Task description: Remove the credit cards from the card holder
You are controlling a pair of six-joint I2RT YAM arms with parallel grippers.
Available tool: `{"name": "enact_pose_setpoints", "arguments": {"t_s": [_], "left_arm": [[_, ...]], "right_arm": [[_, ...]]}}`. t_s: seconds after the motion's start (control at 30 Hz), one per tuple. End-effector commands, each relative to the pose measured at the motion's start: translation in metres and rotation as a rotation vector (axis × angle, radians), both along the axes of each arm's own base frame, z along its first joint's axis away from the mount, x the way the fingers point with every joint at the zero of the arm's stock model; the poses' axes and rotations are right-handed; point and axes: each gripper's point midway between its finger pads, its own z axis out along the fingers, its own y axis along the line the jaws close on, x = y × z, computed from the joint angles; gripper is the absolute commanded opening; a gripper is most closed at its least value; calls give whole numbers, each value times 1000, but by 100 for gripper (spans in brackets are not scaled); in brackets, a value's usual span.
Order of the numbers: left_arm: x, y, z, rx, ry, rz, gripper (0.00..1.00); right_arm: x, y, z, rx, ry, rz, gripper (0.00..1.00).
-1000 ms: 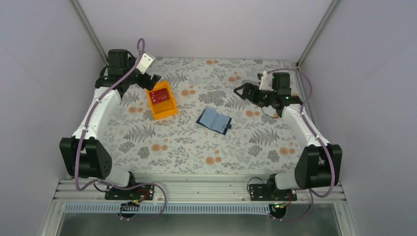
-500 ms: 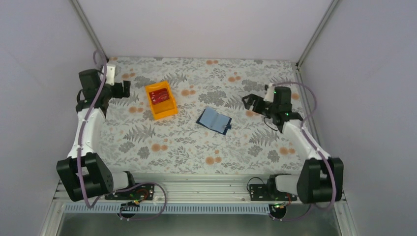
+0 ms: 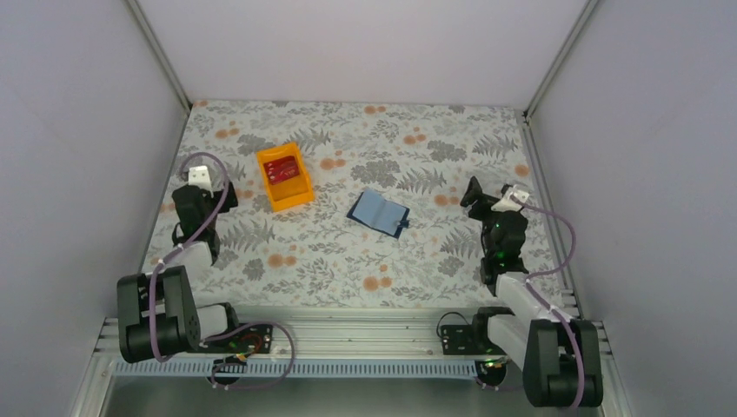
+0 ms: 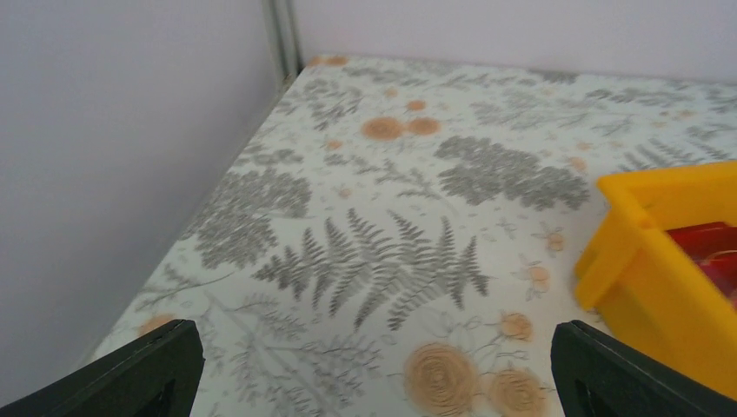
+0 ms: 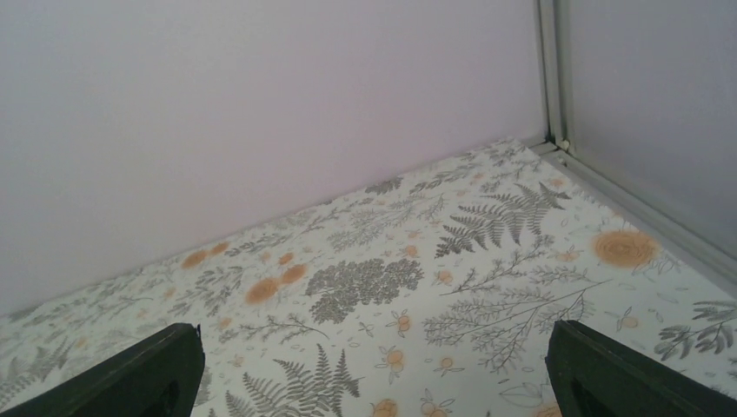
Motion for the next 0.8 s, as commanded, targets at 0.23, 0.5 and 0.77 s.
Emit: {"name": "enact_pose_setpoints", "arguments": {"t_s": [0.23, 0.5, 0.77], "left_arm": [[18, -69, 25, 95, -287, -203, 100], [7, -83, 11, 142, -330, -246, 100], [20, -83, 4, 134, -281, -246, 100]], "right_arm": [[-6, -4, -9, -181, -112, -12, 100], [11, 5, -7, -292, -141, 51, 100], [46, 18, -35, -323, -44, 161, 100]]}}
